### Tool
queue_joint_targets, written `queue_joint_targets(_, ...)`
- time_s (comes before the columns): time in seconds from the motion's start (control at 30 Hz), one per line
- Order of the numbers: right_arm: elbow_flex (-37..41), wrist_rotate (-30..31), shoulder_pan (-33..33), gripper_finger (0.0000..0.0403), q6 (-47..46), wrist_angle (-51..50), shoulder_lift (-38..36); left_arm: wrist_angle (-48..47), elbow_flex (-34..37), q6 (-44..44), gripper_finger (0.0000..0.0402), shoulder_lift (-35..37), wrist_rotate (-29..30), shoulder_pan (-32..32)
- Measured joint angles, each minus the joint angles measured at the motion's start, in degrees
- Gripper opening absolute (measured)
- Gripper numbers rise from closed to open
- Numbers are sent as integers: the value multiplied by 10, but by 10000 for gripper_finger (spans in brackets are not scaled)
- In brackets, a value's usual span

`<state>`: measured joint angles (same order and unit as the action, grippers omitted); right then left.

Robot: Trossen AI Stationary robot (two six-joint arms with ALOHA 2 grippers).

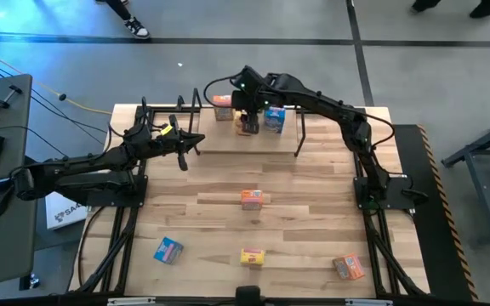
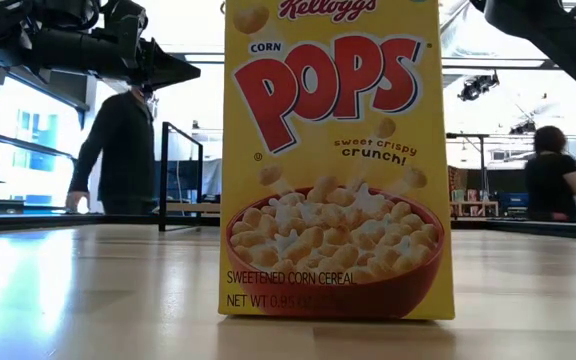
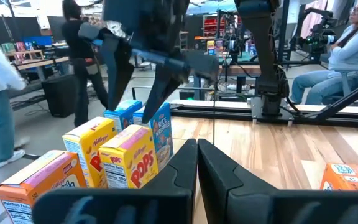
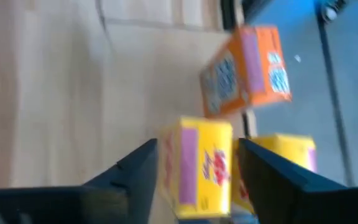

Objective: Stack cereal on shelf
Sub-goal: Put the top cereal box on the shelf aligned with the other yellow cereal box

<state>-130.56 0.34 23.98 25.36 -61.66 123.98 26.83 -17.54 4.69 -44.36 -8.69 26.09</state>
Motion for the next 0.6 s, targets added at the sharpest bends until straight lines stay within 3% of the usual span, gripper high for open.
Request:
queue_joint_targets(0.13, 19, -40, 0, 127, -4, 37, 0, 0, 0, 0, 5, 0, 0, 0)
queue_joint_targets(0.33, 74, -38, -2, 19, 0, 124, 1, 0, 0, 0, 5, 0, 0, 0)
queue_joint_targets(0.6, 96, -39, -4, 1, 2, 145, 3, 0, 0, 0, 5, 0, 0, 0)
